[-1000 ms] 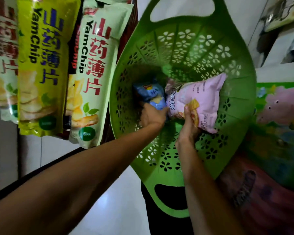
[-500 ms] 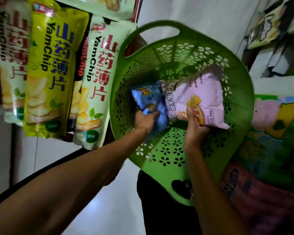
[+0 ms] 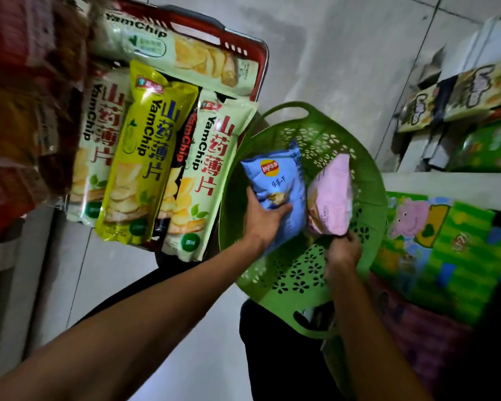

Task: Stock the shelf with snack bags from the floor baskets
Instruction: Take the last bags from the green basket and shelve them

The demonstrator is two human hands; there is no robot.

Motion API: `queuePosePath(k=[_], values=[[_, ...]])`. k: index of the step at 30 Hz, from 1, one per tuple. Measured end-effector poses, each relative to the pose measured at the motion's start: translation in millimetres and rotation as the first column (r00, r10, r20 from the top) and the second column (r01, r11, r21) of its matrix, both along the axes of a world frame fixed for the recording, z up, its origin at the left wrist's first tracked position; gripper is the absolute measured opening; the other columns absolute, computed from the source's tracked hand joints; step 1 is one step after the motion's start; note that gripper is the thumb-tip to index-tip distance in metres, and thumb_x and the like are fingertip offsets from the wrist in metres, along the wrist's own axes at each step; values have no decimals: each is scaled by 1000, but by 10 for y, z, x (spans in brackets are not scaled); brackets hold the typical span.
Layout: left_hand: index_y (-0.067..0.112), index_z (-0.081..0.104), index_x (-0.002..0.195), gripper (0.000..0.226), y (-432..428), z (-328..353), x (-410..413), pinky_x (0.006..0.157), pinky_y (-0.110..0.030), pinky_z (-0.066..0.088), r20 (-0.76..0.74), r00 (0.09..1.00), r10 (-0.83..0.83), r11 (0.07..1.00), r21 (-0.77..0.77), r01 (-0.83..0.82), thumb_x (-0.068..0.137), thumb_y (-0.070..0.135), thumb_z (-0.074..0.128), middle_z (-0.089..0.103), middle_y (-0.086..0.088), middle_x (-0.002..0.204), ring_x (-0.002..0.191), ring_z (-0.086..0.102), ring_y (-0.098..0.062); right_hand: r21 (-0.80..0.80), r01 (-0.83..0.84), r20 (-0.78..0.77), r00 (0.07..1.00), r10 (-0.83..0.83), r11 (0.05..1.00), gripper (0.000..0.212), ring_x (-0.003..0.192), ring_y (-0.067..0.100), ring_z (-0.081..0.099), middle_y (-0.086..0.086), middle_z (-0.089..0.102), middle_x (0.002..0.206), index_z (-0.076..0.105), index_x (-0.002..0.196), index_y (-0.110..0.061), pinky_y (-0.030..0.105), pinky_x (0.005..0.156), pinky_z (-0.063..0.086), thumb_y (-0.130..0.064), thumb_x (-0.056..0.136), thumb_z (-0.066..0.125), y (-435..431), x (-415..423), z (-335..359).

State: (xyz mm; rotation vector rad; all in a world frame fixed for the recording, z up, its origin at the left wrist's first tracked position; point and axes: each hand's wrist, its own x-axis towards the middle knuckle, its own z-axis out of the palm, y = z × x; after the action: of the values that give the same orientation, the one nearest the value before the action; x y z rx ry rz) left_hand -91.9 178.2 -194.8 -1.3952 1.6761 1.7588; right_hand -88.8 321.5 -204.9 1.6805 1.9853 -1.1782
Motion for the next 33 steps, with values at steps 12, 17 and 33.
queuePosePath(k=[12,17,33], values=[[17,42,116,57,-132,0,80,78,-31,58,23,999,44,979,199,-48,77,-8,75,62,2,104,91,64,-17,84,-560,66,828,556,824,109,138,40,34,21,28,152,19,153,-12,45,110,34,-43,71,83,-35,-413,86],[15,41,122,60,-240,20,119,66,-20,57,54,998,29,964,262,-42,78,-8,75,61,-5,119,96,67,-19,-72,-497,127,855,502,865,113,135,35,45,19,42,151,15,155,-8,41,111,34,-36,72,85,23,-258,-142],[10,52,132,42,200,124,69,101,-32,39,150,845,-513,832,-152,533,91,15,60,54,-18,130,123,53,-32,220,-274,-117,945,304,936,84,133,34,48,25,47,145,37,143,7,17,99,27,-15,76,82,43,226,128]])
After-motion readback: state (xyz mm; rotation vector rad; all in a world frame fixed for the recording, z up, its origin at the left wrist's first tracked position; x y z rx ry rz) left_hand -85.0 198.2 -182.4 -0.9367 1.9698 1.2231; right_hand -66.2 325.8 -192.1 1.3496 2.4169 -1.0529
